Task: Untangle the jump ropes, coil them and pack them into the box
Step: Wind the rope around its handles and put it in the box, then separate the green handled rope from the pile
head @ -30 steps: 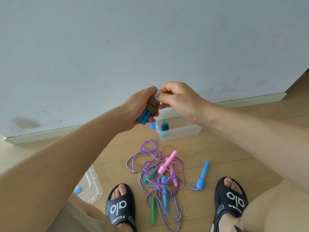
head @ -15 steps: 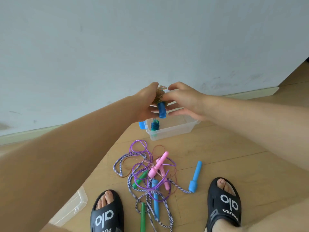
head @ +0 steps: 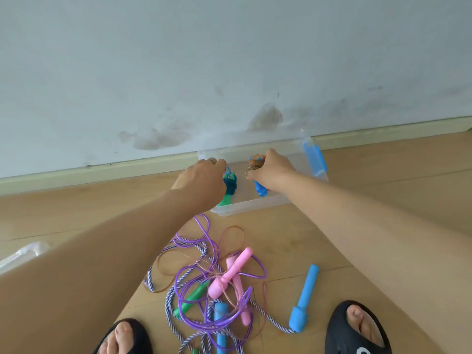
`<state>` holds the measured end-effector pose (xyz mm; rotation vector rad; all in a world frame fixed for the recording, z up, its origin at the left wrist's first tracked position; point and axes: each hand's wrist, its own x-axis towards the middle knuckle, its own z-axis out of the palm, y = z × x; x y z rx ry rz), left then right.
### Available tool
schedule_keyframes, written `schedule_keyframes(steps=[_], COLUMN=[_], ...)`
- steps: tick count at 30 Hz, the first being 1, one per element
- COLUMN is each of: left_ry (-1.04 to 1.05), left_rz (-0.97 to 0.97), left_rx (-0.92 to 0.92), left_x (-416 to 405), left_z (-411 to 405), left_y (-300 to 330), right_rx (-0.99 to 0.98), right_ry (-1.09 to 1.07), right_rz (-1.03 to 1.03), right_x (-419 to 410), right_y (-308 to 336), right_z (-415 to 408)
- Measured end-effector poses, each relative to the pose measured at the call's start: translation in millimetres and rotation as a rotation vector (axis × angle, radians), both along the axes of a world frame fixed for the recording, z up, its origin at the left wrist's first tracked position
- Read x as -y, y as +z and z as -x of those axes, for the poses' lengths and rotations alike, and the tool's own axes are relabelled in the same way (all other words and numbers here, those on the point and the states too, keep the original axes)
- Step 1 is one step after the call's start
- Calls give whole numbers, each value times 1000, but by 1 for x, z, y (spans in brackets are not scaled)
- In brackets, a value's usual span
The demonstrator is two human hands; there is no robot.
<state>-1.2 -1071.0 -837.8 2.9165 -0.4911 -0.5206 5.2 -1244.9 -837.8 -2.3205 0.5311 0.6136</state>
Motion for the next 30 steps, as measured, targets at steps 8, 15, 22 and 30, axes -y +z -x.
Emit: schedule_keyframes(steps=[8,15,22,30], left_ry=[-268,-1,-172,-113], left_rz=[43,96,-212,-200], left_rx=[381,262,-423,-596], left_x=[-18,-53,-75,-77], left_z=[5,27,90,97], left_y=[-44,-24,-38,-21], right_rx=[-39,423,430,-185], right_ry=[102,256,393,882], right_rz=[169,437,183,270], right_x=[-13,-22,-52,-109], right_y=[-69,-41,-16,-25], right_z=[-26,16,83,158])
